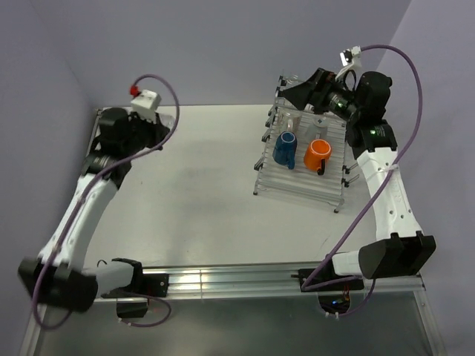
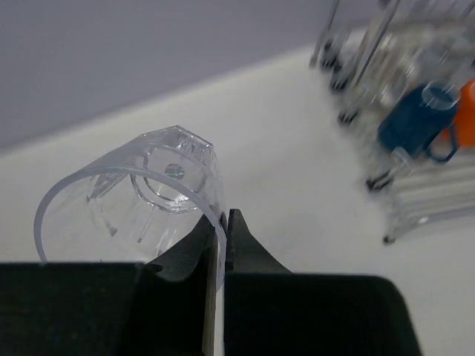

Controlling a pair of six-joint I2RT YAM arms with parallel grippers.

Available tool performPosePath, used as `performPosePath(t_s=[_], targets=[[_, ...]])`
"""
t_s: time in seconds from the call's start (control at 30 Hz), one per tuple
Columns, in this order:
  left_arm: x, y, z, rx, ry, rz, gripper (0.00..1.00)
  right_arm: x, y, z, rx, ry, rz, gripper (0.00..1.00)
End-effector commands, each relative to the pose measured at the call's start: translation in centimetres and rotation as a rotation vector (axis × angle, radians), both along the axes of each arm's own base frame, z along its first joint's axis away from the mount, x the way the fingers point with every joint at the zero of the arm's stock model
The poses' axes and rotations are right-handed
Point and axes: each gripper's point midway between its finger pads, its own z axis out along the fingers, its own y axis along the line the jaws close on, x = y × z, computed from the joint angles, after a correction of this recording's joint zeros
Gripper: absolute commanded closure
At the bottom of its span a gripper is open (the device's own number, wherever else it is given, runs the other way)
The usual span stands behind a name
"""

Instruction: Load the cups into the dish rack

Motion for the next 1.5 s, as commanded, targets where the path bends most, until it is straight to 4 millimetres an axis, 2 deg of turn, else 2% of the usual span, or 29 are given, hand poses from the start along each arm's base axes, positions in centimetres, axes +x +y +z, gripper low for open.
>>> performPosePath(t_s=[0.0, 0.03, 0.07, 0.1, 0.13, 0.17, 0.2, 0.23, 0.27, 0.3, 0.37, 0.4, 0.43, 0.47, 0.5, 0.53, 0.57, 0.63, 0.67, 0.73, 0.77, 0.87, 1.03, 1.07, 1.17, 1.37, 1.47], targets=[[-3.8, -0.3, 12.7, -0.157, -0.495, -0.041, 1.0, -2.4, 4.3, 2.5, 0.226, 0.007, 0.168, 0.0], [-4.7, -0.7, 12.0, -0.157, -0.53, -0.083, 1.0, -3.0, 4.7, 3.2, 0.26, -0.013, 0.187, 0.0], [-6.8, -0.4, 15.1, -0.165, -0.678, -0.1, 1.0, -3.2, 5.7, 3.3, 0.293, -0.04, 0.216, 0.0], [-7.5, -0.2, 15.7, -0.151, -0.739, -0.103, 1.0, -3.6, 6.3, 3.6, 0.36, -0.006, 0.229, 0.0], [-7.9, -0.2, 15.0, -0.154, -0.763, -0.103, 1.0, -3.9, 6.8, 3.9, 0.396, -0.008, 0.243, 0.0], [-9.6, 0.3, 17.5, -0.168, -0.884, -0.099, 1.0, -4.3, 7.3, 5.2, 0.436, -0.061, 0.266, 0.0], [-10.2, 0.5, 18.2, -0.176, -0.931, -0.091, 1.0, -4.4, 8.2, 4.6, 0.51, -0.007, 0.275, 0.0], [-10.6, 0.6, 18.0, -0.182, -0.956, -0.087, 1.0, -4.2, 8.9, 4.9, 0.521, -0.015, 0.279, 0.0], [-11.4, 1.1, 19.0, -0.203, -1.002, -0.065, 1.0, -4.2, 9.8, 4.8, 0.509, 0.001, 0.289, 0.0], [-12.3, 1.2, 20.2, -0.221, -1.063, -0.067, 1.0, -5.2, 11.5, 5.7, 0.523, -0.008, 0.343, 0.0], [-13.2, 0.8, 20.6, -0.233, -1.099, -0.104, 1.0, -5.2, 13.2, 5.9, 0.533, 0.0, 0.376, 0.0], [-13.8, 0.6, 21.0, -0.241, -1.126, -0.123, 1.0, -5.6, 14.0, 6.7, 0.539, -0.012, 0.397, 0.0], [-14.1, 0.2, 20.9, -0.237, -1.136, -0.149, 1.0, -5.9, 15.8, 6.4, 0.539, 0.004, 0.434, 0.0], [-14.6, -0.1, 21.0, -0.228, -1.157, -0.174, 1.0, -6.3, 16.4, 7.4, 0.542, -0.015, 0.455, 0.0], [-15.3, -0.6, 21.3, -0.217, -1.192, -0.213, 1.0, -6.5, 17.2, 7.5, 0.539, -0.012, 0.474, 0.0], [-15.5, -0.9, 21.3, -0.205, -1.213, -0.223, 1.0, -6.6, 18.9, 6.6, 0.533, 0.03, 0.5, 0.0], [-15.5, -0.9, 21.5, -0.202, -1.227, -0.218, 1.0, -6.8, 19.6, 7.2, 0.537, 0.026, 0.515, 0.0], [-15.6, -1.2, 22.0, -0.186, -1.263, -0.214, 1.0, -6.4, 21.2, 6.4, 0.547, 0.076, 0.526, 0.0], [-15.7, -1.3, 22.2, -0.182, -1.277, -0.216, 1.0, -6.8, 22.0, 7.1, 0.558, 0.075, 0.544, 0.0], [-16.2, -1.8, 22.4, -0.152, -1.322, -0.233, 1.0, -6.5, 23.1, 6.8, 0.574, 0.105, 0.559, 0.0], [-16.2, -2.0, 22.3, -0.137, -1.334, -0.238, 1.0, -7.0, 23.6, 7.6, 0.587, 0.098, 0.58, 0.0], [-16.5, -2.7, 21.8, -0.084, -1.376, -0.243, 1.0, -7.4, 24.4, 9.0, 0.612, 0.064, 0.618, 0.0], [-16.5, -3.5, 21.7, -0.096, -1.382, -0.243, 1.0, -8.7, 25.8, 9.9, 0.616, 0.002, 0.695, 0.0], [-16.3, -3.5, 21.7, -0.116, -1.369, -0.237, 1.0, -9.3, 25.8, 10.7, 0.628, -0.049, 0.722, 0.0], [-16.2, -3.2, 22.4, -0.182, -1.341, -0.218, 1.0, -11.2, 26.4, 11.3, 0.625, -0.15, 0.801, 0.0], [-16.0, -2.4, 23.6, -0.32, -1.261, -0.166, 1.0, -12.1, 26.6, 11.3, 0.621, -0.183, 0.837, 0.0], [-15.9, -2.3, 23.8, -0.377, -1.215, -0.158, 1.0, -12.5, 26.4, 12.3, 0.625, -0.222, 0.853, 0.0]])
